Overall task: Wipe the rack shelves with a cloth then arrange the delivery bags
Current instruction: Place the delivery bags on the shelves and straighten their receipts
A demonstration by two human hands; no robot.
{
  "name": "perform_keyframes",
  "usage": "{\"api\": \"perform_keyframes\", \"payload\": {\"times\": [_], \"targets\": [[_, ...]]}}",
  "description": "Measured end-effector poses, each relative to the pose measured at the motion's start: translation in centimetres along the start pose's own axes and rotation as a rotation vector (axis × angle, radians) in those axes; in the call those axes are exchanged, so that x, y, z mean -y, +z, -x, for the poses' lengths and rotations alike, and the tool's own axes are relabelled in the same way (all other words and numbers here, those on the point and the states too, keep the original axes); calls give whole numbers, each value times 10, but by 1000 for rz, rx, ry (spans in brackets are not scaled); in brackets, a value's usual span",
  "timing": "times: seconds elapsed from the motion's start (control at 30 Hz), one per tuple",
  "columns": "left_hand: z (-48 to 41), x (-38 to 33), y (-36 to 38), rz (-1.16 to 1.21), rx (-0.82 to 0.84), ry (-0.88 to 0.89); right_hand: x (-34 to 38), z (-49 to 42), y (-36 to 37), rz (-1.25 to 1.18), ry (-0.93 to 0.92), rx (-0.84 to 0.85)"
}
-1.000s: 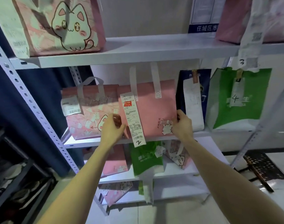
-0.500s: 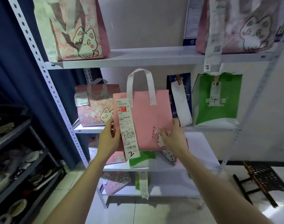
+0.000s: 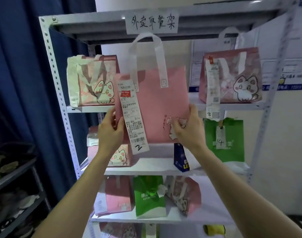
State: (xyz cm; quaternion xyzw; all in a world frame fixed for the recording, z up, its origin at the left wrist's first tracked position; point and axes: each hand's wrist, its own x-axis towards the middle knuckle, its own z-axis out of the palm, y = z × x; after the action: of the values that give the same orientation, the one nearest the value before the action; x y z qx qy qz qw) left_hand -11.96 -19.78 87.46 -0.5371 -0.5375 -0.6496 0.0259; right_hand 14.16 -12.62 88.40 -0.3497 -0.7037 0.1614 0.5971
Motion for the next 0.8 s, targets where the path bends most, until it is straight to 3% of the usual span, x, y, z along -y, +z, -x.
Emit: {"api": "perform_keyframes", "payload": {"times": [0.37, 0.8], "targets": [[-147, 0, 51, 39, 179, 48, -4, -140, 24, 16, 43, -65], [-190, 56, 94, -65, 241, 7, -66, -197, 61, 159, 144, 82]]}}
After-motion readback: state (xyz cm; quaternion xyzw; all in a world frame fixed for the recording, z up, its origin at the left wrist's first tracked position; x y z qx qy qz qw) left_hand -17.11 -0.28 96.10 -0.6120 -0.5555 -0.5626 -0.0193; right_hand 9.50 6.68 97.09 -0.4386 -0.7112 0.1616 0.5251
